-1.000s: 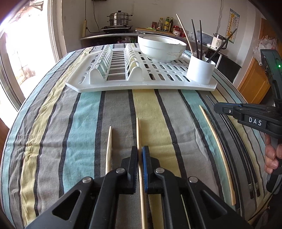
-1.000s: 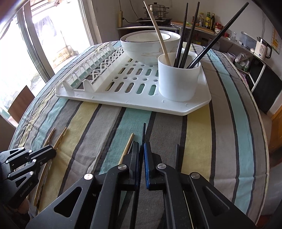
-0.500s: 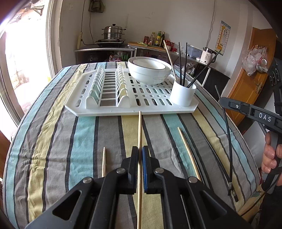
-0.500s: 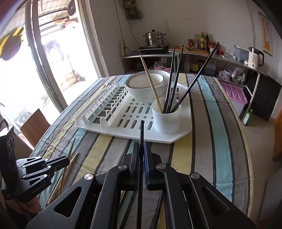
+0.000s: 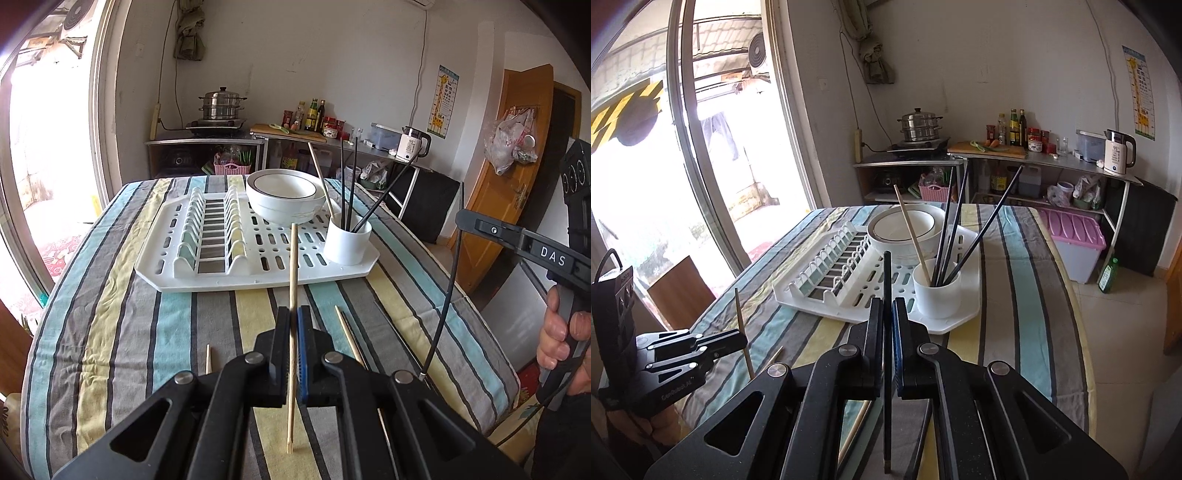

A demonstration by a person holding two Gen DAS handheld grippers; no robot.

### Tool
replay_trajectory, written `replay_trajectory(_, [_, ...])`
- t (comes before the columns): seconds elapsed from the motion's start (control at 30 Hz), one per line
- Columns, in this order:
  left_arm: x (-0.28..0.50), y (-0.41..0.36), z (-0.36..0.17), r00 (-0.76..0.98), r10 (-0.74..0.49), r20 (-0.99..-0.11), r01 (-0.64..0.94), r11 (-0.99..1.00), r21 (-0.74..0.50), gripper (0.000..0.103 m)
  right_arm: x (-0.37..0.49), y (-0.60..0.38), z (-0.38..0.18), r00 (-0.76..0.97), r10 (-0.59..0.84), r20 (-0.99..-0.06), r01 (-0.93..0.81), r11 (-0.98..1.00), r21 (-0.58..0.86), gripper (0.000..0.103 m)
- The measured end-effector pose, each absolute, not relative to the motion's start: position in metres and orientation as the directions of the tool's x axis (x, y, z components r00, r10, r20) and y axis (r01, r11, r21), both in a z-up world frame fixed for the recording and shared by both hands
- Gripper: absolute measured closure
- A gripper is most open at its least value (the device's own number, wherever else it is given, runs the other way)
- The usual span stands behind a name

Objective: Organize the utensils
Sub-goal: 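Lift both held chopsticks and carry them over the white cup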

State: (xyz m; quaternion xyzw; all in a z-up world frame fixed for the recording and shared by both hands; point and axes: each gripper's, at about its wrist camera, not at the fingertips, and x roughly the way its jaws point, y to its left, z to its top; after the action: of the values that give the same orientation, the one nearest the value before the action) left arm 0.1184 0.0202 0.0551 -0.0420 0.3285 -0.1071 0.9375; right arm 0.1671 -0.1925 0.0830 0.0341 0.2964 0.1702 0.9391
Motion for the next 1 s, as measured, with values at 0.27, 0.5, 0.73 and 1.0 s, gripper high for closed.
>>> replay_trajectory(0.27, [0.114,0.015,0.068,0.776,-0.246,-0.58,0.198,0.969,-0.147,0.099,0.159,-0.203,0.09,0.789,0.34,-0.513,-0.292,0.94,0.174,0.098])
replay_trajectory(0.5, [0.121,0.011,0.074,0.777,-0.253,-0.576,0.208,0.967,-0.144,0.099,0.157,-0.211,0.096,0.803,0.336,-0.493,-0.283,0.942,0.18,0.099])
replay_trajectory(0.73, [0.142,-0.001,0.088,0.774,-0.275,-0.57,0.244,0.961,-0.131,0.099,0.165,-0.215,0.106,0.817,0.323,-0.478,-0.278,0.946,0.164,0.099])
replay_trajectory(1.0, [0.177,-0.021,0.116,0.776,-0.32,-0.543,0.295,0.946,-0.136,0.099,0.187,-0.222,0.128,0.842,0.3,-0.448,-0.266,0.954,0.139,0.099])
